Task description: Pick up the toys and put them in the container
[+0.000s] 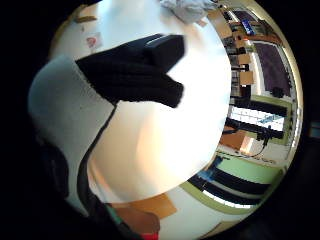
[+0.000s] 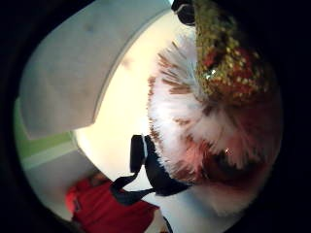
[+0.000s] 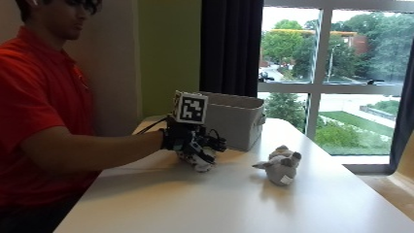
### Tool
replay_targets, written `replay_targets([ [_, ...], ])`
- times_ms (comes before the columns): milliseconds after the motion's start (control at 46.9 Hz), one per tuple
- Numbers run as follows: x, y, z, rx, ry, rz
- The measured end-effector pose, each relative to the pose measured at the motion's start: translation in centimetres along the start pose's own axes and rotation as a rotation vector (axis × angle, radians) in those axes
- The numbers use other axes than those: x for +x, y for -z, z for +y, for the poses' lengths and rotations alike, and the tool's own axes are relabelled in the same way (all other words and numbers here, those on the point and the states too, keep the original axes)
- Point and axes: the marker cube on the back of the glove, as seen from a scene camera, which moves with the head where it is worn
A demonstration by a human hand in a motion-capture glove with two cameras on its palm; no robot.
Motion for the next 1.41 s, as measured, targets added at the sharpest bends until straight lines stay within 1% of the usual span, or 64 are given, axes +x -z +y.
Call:
replay_targets([
  [149,-0.2,-0.8,-0.3,0.030,0.023,-0.024],
  [298,-0.5,-1.0,-0.5,0.054,-0.022,-0.045],
  [447,-0.5,-1.0,-0.5,0.065,0.005,-0.015],
  [661,-0.8,-0.5,-1.8,0.170,0.002,-0.023],
  [767,0.4,0.5,-2.4,0.180,-0.017,-0.062],
  [831,1.1,1.9,-2.4,0.198,-0.041,-0.137],
  [874,1.5,3.4,-2.2,0.222,-0.049,-0.140],
  [959,2.1,7.8,-1.9,0.279,-0.038,-0.106],
  [1044,1.7,12.8,-2.2,0.348,-0.023,-0.147],
  [1193,-0.5,19.2,-4.3,0.416,-0.059,-0.157],
  [1300,-2.7,21.8,-5.6,0.426,-0.004,-0.157],
  [1406,-6.5,23.7,-7.2,0.468,0.029,-0.167],
])
